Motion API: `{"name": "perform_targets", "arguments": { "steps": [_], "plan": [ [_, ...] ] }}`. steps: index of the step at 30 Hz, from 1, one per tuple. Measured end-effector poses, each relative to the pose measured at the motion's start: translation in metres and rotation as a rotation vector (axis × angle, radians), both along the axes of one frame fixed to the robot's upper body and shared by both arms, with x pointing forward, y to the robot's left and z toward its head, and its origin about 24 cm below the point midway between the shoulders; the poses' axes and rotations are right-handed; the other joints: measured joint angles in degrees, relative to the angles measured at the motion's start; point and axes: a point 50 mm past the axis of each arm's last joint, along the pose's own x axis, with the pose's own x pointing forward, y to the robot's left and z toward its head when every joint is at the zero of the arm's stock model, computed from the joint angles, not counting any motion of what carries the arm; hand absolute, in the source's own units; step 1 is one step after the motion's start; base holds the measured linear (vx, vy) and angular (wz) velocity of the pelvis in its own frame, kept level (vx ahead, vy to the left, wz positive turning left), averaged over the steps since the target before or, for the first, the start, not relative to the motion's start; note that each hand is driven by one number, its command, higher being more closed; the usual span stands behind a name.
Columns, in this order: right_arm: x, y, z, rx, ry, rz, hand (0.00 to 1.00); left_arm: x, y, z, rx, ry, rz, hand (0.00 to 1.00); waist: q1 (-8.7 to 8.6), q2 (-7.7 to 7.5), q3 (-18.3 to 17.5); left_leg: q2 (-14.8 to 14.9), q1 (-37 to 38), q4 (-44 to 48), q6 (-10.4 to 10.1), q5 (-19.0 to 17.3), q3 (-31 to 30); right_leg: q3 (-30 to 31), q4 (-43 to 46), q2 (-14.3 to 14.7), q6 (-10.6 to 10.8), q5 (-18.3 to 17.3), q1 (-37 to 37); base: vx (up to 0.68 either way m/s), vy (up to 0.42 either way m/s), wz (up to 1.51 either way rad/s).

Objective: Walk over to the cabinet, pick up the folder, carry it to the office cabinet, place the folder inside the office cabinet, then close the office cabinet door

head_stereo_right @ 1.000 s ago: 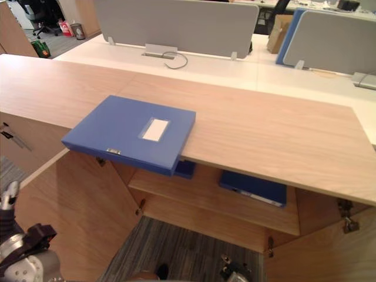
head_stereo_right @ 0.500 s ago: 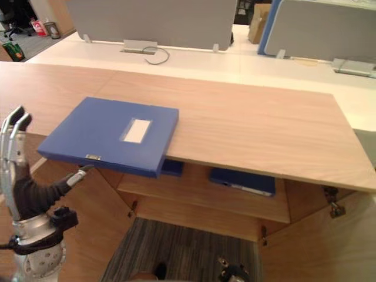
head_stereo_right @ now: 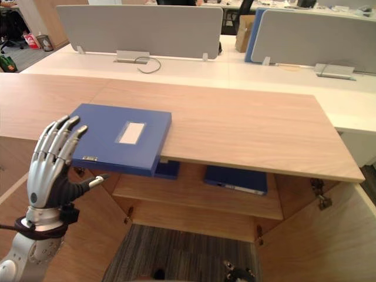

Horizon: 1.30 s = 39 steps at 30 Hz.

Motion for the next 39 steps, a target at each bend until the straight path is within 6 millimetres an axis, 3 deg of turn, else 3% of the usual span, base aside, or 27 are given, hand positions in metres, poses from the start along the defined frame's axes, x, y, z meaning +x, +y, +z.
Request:
{"name": "perform_targets", "arguments": {
  "steps": [31, 39],
  "plan": [
    [-0.001, -0.005, 0.000, 0.012, -0.008, -0.022, 0.00, 0.024, 0.038, -0.049, 0.165, 0.294, 0.158, 0.00, -0.81, -0.67, -1.4, 0.3, 0.9, -1.2, -0.1, 0.1, 2.2, 2.5, 0.2, 0.0, -0.2, 0.1, -1.1, -0.01, 0.006, -0.03],
    [0.000, -0.008, 0.001, 0.001, -0.010, -0.024, 0.00, 0.035, 0.047, -0.049, 0.232, 0.300, 0.194, 0.00, -0.99, -0.59, -1.5, 0.4, 1.9, -2.2, 0.1, 0.2, 2.8, 3.2, -0.2, 0.1, -0.5, 0.4, -0.9, 0.00, 0.012, -0.04]
  ]
}}
